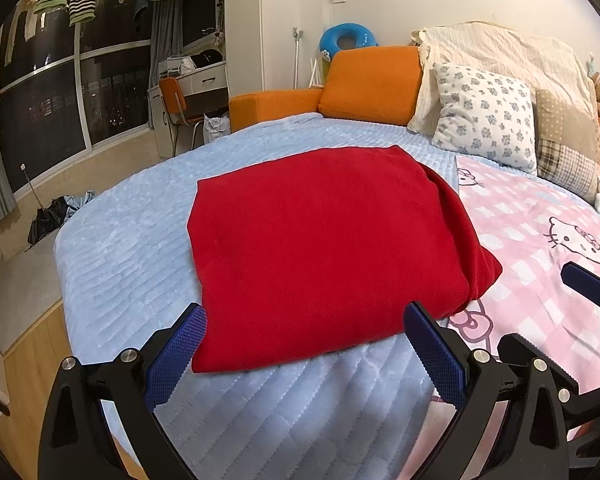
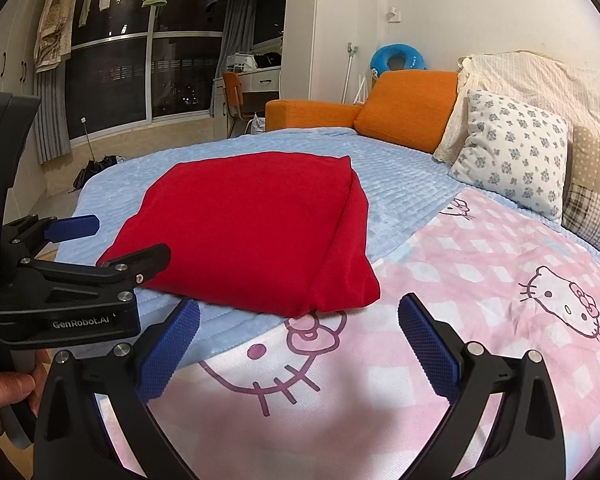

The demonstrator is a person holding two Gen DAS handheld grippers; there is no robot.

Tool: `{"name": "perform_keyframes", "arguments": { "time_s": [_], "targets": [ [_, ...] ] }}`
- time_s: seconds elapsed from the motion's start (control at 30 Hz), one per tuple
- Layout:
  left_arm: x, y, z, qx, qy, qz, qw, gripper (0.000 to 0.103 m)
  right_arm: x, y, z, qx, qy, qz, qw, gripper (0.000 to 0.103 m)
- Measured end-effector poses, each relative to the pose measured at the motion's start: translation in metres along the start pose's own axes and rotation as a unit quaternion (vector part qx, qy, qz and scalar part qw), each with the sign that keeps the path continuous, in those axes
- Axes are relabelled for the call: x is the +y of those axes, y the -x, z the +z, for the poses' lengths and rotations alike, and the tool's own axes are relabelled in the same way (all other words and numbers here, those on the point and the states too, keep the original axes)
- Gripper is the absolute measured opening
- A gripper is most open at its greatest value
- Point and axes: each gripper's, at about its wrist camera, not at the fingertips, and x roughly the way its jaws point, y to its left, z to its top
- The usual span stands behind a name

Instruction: Fold large clothes

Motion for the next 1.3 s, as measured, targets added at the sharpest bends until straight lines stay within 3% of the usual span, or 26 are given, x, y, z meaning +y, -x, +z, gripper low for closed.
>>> {"name": "perform_keyframes", "arguments": {
  "time_s": [1.3],
  "targets": [
    [0.0068,0.0046,-0.0068,0.018,0.001,0.010,0.9998,0.100,-0.0005,0.0007,-0.0007,-0.001,-0.002,-0.004,1.000,0.098]
  ]
}}
